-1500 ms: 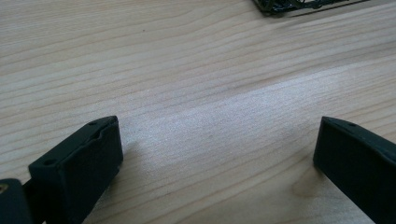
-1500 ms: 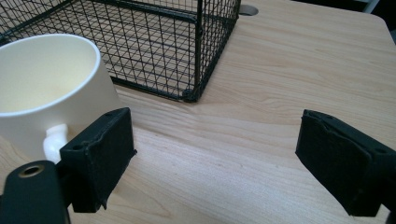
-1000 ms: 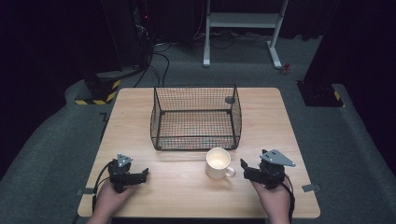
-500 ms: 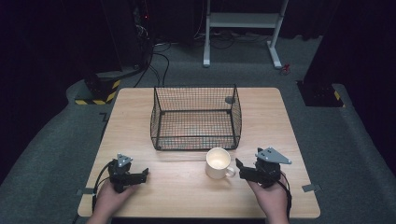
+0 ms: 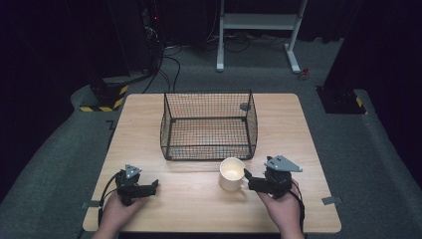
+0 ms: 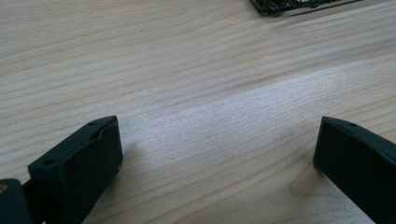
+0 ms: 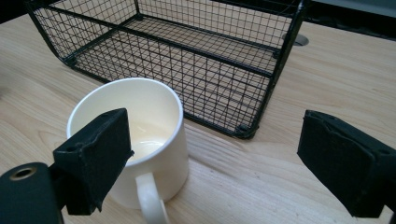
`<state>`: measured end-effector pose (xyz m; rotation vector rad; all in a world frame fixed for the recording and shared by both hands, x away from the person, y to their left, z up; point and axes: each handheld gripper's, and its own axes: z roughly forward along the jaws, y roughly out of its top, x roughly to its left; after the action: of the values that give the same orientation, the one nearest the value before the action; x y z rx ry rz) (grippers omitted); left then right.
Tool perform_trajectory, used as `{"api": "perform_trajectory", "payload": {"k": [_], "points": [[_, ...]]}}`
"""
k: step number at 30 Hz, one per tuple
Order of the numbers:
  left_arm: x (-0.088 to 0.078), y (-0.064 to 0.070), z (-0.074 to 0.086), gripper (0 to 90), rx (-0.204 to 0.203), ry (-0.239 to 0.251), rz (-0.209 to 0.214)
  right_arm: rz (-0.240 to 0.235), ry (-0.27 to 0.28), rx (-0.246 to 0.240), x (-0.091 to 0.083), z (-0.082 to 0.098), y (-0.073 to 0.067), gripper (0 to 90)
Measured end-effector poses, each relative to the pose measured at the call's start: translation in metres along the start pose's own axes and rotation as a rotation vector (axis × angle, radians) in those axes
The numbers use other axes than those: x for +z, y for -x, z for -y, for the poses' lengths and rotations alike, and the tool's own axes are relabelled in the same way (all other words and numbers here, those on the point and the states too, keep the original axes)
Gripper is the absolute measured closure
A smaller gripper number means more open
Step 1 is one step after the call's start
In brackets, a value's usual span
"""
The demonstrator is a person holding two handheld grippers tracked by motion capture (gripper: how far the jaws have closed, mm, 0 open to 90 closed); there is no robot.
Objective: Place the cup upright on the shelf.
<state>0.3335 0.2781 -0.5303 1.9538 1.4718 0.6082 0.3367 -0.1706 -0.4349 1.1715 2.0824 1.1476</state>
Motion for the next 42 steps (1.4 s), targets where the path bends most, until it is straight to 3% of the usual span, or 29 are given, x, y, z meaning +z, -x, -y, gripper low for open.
{"api": "perform_trajectory", "payload": {"k": [42], "points": [[0.0,0.0,0.0,1.5,0.003,0.002,0.005,-0.106,-0.042,-0.086,0.03,-0.014,-0.04,9.0]]}}
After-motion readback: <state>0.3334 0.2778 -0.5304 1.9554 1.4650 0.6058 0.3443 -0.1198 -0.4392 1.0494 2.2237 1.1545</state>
